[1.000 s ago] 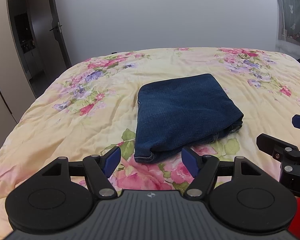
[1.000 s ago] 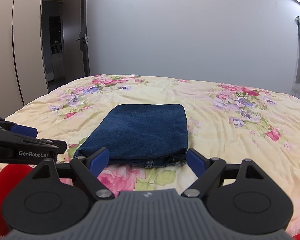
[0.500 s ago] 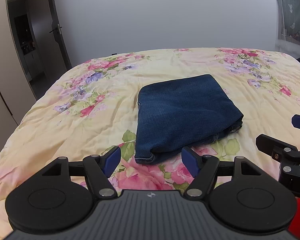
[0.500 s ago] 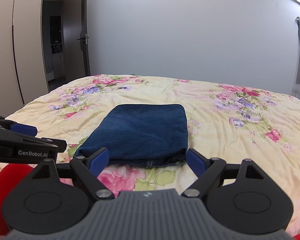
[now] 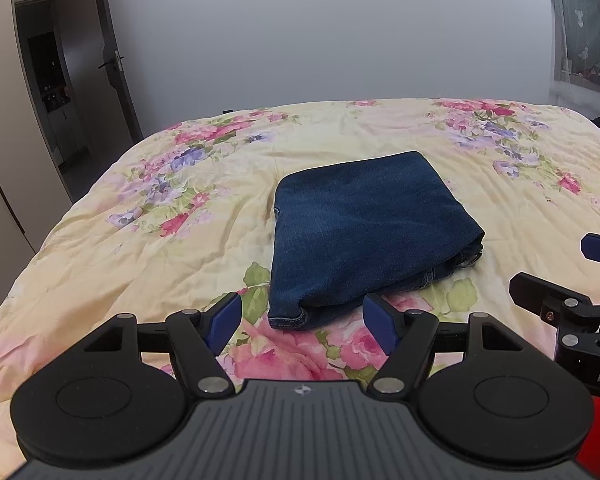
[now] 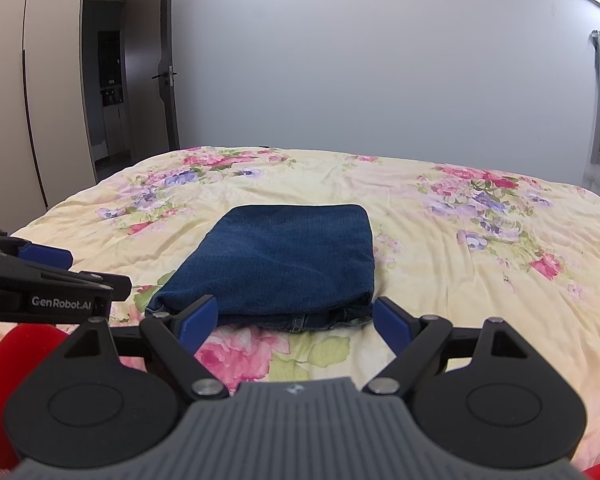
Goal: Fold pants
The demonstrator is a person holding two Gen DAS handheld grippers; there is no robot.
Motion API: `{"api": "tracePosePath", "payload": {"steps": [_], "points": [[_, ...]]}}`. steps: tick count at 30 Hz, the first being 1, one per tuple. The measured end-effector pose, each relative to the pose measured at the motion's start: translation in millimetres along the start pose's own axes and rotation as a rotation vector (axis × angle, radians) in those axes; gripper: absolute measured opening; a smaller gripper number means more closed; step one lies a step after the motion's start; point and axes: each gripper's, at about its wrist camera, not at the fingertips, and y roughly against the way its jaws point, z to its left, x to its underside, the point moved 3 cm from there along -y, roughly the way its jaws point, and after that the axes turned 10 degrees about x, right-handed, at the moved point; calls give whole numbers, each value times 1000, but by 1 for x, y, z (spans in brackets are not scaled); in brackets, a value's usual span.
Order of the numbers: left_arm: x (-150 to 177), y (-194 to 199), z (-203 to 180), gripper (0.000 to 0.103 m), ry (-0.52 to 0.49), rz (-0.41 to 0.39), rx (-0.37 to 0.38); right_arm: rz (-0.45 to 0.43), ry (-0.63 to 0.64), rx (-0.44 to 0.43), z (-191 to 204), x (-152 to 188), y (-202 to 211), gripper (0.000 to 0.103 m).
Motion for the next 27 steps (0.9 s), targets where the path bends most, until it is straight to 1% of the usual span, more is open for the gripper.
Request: {"api": "tracePosePath", "payload": {"steps": [12, 16, 27], "points": [[-1, 3, -1, 81, -12, -14, -4, 1, 1, 1, 0, 0, 1, 81], [-2, 4, -3, 81, -19, -17, 5, 1, 1, 0, 0, 0, 1, 81], [-2, 8, -10, 81, -58, -49, -18, 5, 2, 1, -1, 1, 3, 81]]}}
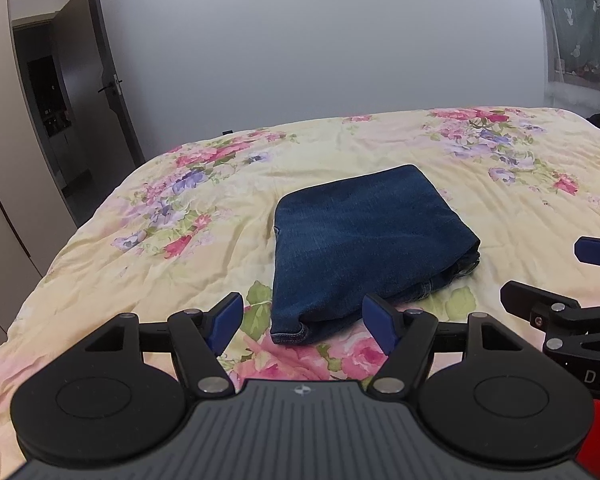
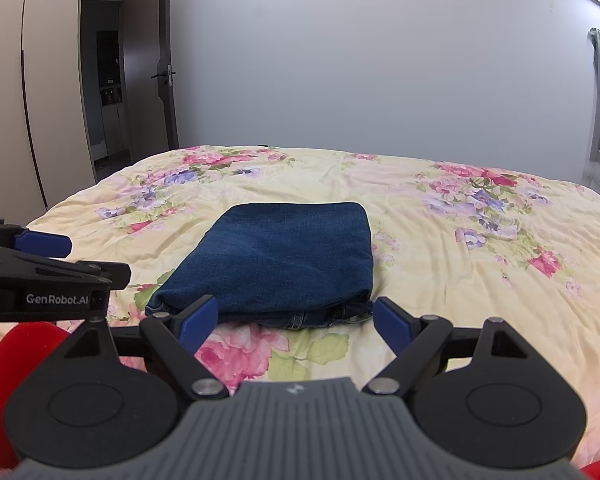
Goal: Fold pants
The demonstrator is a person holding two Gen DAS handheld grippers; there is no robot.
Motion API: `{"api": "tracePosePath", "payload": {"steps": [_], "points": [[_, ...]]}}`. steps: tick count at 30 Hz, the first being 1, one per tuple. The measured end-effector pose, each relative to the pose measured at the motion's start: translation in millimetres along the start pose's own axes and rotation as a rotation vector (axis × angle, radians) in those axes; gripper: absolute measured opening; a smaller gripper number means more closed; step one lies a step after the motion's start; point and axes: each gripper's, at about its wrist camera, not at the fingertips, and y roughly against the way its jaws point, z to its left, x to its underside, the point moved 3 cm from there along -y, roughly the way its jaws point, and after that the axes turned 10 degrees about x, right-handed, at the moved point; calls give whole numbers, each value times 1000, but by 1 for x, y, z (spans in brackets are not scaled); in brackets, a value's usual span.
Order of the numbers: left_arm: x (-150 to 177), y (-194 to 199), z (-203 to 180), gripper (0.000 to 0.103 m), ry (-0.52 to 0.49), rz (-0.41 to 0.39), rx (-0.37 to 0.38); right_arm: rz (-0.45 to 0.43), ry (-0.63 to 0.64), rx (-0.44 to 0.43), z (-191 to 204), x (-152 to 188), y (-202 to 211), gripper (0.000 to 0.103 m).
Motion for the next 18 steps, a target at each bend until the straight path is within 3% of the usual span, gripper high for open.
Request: {"api": "tracePosePath", "payload": {"steps": [18], "points": [[0, 2, -2, 81, -16, -3, -6, 11, 2, -8, -1, 4, 1, 81]]}}
